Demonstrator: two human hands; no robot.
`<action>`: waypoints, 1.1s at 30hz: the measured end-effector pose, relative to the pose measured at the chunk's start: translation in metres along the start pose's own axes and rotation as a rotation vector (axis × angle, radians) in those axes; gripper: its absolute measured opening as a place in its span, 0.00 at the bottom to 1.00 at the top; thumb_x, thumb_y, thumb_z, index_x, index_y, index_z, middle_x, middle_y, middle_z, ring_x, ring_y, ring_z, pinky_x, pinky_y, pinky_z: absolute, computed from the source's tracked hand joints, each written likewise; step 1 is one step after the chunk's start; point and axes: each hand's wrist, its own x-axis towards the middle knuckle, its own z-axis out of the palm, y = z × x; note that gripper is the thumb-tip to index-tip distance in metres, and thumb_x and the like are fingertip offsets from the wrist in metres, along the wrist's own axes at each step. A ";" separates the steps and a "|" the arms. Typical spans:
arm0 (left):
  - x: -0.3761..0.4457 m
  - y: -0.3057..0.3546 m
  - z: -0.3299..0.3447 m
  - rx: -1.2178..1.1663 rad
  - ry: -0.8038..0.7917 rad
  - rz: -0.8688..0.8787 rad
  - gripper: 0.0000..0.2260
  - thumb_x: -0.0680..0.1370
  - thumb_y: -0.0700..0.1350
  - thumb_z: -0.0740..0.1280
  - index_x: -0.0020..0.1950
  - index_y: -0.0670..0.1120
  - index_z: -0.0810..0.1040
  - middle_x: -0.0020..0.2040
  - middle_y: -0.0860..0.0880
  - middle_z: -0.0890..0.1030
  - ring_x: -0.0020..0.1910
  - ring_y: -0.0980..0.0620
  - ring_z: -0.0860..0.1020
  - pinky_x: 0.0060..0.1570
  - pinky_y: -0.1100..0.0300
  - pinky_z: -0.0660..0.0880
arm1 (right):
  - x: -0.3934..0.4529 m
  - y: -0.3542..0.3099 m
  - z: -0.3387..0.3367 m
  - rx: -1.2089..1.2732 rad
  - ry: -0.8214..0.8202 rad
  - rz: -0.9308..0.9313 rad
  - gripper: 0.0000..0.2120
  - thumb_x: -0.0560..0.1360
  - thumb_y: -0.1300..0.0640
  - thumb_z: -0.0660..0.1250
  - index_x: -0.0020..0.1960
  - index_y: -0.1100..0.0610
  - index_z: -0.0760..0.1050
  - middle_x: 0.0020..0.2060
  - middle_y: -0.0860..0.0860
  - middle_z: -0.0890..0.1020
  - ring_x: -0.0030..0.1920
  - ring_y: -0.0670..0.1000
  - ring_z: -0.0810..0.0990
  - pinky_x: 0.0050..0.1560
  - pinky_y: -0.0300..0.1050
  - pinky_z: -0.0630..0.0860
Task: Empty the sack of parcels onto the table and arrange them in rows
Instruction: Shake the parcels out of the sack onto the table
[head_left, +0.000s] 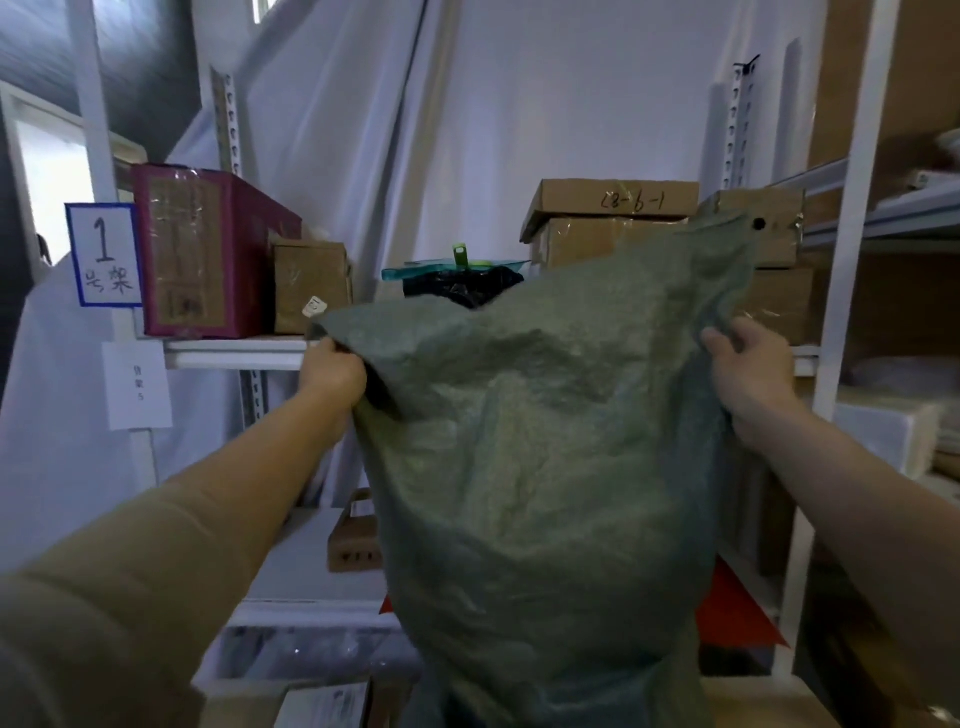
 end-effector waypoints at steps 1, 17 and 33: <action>0.003 -0.004 -0.001 0.027 -0.047 -0.034 0.16 0.82 0.37 0.57 0.69 0.42 0.73 0.60 0.45 0.77 0.56 0.45 0.74 0.56 0.55 0.72 | 0.002 -0.001 0.002 -0.015 -0.021 0.021 0.12 0.82 0.53 0.61 0.54 0.60 0.78 0.49 0.58 0.81 0.53 0.60 0.79 0.56 0.56 0.75; 0.000 -0.008 0.001 -0.057 -0.077 -0.037 0.15 0.83 0.40 0.59 0.69 0.47 0.72 0.56 0.48 0.76 0.55 0.49 0.74 0.59 0.54 0.74 | 0.007 0.003 0.023 -0.008 -0.080 0.089 0.16 0.83 0.53 0.58 0.55 0.68 0.72 0.45 0.62 0.75 0.44 0.59 0.75 0.46 0.49 0.70; 0.001 0.012 0.005 -0.089 -0.027 0.046 0.15 0.84 0.41 0.56 0.70 0.44 0.70 0.62 0.46 0.76 0.58 0.47 0.76 0.60 0.51 0.76 | 0.009 -0.018 0.026 0.155 0.047 0.018 0.12 0.84 0.58 0.56 0.62 0.60 0.73 0.55 0.57 0.80 0.53 0.54 0.81 0.52 0.47 0.77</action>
